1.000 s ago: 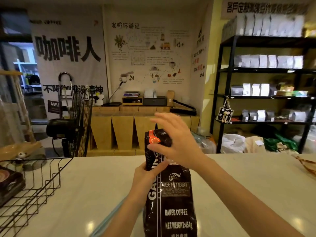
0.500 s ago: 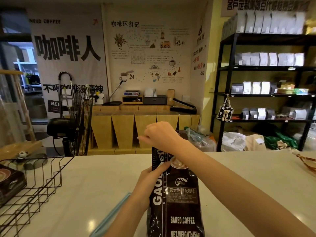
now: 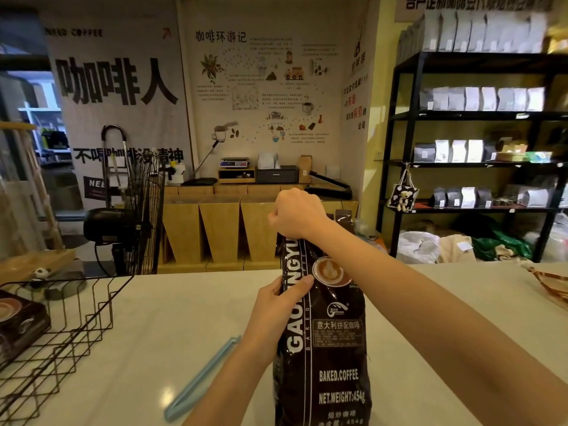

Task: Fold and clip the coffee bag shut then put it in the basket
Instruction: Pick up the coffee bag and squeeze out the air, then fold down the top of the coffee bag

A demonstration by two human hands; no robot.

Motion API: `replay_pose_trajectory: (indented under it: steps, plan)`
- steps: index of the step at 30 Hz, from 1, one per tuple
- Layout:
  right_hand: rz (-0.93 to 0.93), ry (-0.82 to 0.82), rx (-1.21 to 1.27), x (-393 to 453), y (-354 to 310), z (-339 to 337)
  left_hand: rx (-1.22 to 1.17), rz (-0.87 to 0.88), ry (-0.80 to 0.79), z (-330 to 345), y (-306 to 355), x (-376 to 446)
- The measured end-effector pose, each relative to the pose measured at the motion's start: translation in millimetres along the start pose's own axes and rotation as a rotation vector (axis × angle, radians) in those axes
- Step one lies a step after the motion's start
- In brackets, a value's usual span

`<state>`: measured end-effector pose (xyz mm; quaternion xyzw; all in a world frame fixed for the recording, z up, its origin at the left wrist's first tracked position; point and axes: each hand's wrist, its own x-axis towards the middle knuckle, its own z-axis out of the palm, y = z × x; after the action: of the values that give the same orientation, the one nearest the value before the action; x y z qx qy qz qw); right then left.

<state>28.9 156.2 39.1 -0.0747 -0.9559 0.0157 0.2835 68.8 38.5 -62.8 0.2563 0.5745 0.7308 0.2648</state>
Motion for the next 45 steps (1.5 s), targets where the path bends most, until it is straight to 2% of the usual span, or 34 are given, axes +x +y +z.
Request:
replay_pose_trajectory:
  steps: [6,15,21,26,28,31,34,38,40,42,44,45]
  plan:
    - [0.063,-0.018,0.022,2.3,0.3,7.8,-0.006,0.013,-0.011,-2.5,-0.5,1.8]
    - [-0.001,-0.046,0.094,10.5,6.8,9.4,0.075,0.071,-0.109,-17.6,8.6,11.6]
    - [-0.087,0.058,0.097,2.6,-1.5,5.9,0.039,0.03,-0.047,-18.7,19.4,31.6]
    - [-0.122,0.137,-0.034,1.3,-2.7,12.4,-0.001,0.021,0.002,-11.8,13.1,38.7]
    - [-0.173,0.132,-0.121,1.3,-0.4,13.5,-0.017,0.026,0.025,-11.0,9.0,40.2]
    - [-0.253,0.032,-0.221,3.6,-0.7,16.4,-0.037,0.008,0.043,-10.3,6.9,42.6]
    - [-0.167,-0.024,-0.122,9.7,6.6,10.3,-0.052,-0.021,0.037,-12.6,7.0,47.2]
    - [-0.059,0.07,-0.065,2.2,32.5,-5.2,-0.065,-0.061,0.068,-17.7,6.8,51.5]
    - [0.172,0.079,0.186,-6.8,50.0,-5.9,-0.083,-0.085,0.085,-20.0,5.3,52.7]
    - [0.478,0.076,0.565,-18.0,67.3,1.3,-0.096,-0.097,0.088,-23.0,4.3,53.4]
    - [0.698,-0.041,0.929,-35.5,81.7,13.4,-0.126,-0.103,0.079,-25.2,3.6,54.6]
    - [0.73,-0.151,1.092,-46.0,86.6,20.2,-0.144,-0.108,0.077,-25.1,3.8,55.1]
